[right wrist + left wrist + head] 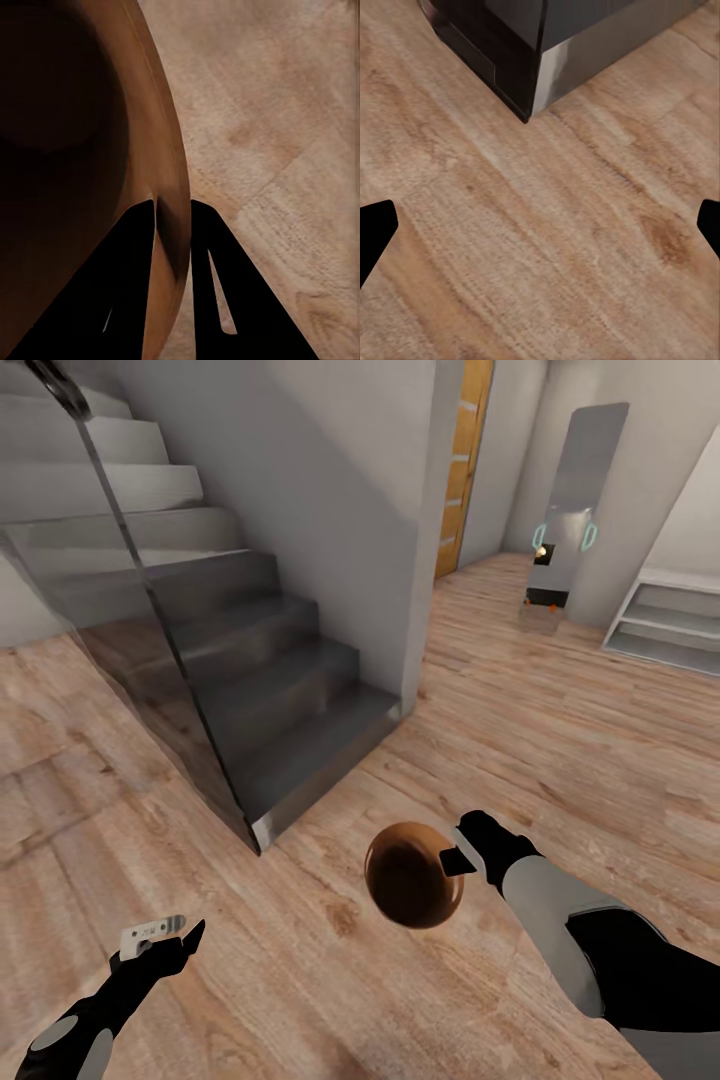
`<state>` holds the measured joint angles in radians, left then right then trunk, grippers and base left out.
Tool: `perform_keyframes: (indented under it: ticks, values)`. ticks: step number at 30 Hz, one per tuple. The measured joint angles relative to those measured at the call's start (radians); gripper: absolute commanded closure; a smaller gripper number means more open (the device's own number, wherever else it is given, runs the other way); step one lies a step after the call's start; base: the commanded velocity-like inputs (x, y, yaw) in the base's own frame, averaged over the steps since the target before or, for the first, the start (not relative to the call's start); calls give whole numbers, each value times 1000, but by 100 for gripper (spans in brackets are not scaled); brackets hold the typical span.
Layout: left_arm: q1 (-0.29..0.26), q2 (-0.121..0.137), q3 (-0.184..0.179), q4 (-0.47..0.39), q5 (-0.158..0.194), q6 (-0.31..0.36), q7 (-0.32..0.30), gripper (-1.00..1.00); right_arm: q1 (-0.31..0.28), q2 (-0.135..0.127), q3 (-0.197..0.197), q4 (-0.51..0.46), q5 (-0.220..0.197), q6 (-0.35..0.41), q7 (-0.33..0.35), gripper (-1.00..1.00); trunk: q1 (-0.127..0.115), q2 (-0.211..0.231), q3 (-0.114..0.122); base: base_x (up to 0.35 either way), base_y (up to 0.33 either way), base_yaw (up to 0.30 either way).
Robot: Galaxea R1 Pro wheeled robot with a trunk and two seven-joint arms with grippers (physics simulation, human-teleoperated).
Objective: Put the three can of soda from the living room inside the tash can in the kitchen.
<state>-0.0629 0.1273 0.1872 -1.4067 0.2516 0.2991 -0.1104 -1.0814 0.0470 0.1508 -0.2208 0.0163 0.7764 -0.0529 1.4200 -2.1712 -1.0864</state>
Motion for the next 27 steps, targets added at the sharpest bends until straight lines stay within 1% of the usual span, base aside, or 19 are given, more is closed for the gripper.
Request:
perform_keyframes:
  ticks: [2,4,8,12,15,18,19,26,27]
  values:
    - [0,0,0,0,0,0,0,-100,0,-5,0,0,0,-6,1,100,-8,14,6,0,0,0]
    - [0,0,0,0,0,0,0,-100,0,-7,3,0,9,-16,0,100,-15,28,13,0,0,0]
    - [0,0,0,0,0,0,0,-100,2,-10,0,2,-2,-40,1,100,-31,56,25,0,0,0]
    - [0,0,0,1,0,-1,1,-100,14,-11,4,2,3,-54,1,100,-46,84,38,0,0,0]
    - [-1,0,0,1,0,-1,1,-100,22,-13,1,1,-1,-61,1,100,-57,105,47,0,0,0]
    - [-1,0,0,1,0,-1,1,-100,31,-16,0,0,3,-88,1,100,-69,126,56,0,0,0]
    - [-1,0,0,1,0,-1,1,-100,36,-18,-1,1,1,-110,2,100,-73,133,59,0,0,0]
    - [-1,0,0,2,-1,-1,3,-100,59,-37,0,2,-1,-158,5,100,-100,182,81,0,0,0]
    - [0,0,0,3,-1,-1,3,-100,69,-42,-3,2,-4,-178,5,100,-103,189,85,0,0,0]
